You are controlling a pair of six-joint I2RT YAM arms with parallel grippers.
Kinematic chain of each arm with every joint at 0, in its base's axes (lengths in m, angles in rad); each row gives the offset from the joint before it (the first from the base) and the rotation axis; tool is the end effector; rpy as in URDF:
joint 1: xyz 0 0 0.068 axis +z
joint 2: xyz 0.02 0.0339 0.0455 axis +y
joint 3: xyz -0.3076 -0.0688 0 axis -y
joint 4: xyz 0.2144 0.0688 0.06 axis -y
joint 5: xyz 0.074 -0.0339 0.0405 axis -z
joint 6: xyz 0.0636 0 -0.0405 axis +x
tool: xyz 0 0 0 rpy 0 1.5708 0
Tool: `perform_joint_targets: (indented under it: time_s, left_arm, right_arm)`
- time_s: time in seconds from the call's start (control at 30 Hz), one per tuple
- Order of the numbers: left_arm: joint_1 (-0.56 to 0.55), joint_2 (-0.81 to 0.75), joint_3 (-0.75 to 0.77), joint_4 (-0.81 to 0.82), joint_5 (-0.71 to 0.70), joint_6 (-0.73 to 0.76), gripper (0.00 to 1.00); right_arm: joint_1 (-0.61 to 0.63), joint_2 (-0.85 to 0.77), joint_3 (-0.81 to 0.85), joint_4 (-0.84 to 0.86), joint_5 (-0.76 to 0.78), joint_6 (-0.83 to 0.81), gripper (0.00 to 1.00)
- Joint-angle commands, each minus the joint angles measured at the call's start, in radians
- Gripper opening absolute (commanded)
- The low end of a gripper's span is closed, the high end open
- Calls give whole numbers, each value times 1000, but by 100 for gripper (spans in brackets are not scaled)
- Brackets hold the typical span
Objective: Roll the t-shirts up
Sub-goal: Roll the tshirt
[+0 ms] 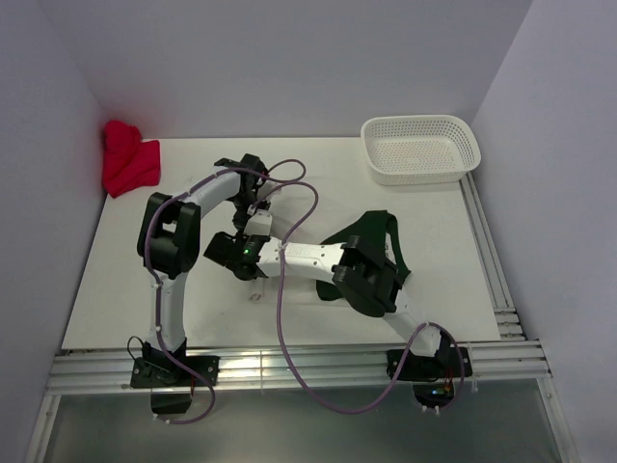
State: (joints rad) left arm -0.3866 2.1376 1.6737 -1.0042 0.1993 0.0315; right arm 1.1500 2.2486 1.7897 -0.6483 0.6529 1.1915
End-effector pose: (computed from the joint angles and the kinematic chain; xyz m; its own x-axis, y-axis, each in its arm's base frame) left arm 0.3821 -0.1692 0.1951 -0.9086 0.4032 -0.1087 0.4172 0.8880 -0.1936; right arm 0.2343 0.4291 0.2006 -0.7057 0.2294 -0.6703 0.1120 0.9703 0.2142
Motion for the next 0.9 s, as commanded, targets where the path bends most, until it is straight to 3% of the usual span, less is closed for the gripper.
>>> perform_joint_targets:
  time_s: [0.0, 0.63, 0.87]
  left_arm:
    - [-8, 13, 41, -25, -47, -7, 4]
    - [-37, 57, 115, -57, -66, -24, 18]
    - [-37, 82, 170, -85, -40, -18, 39]
  right_arm:
    - [28, 6, 80, -148, 99, 2, 44]
    - [71, 83, 116, -271, 90, 28, 48]
    - [74, 60, 36, -211, 45, 43, 43]
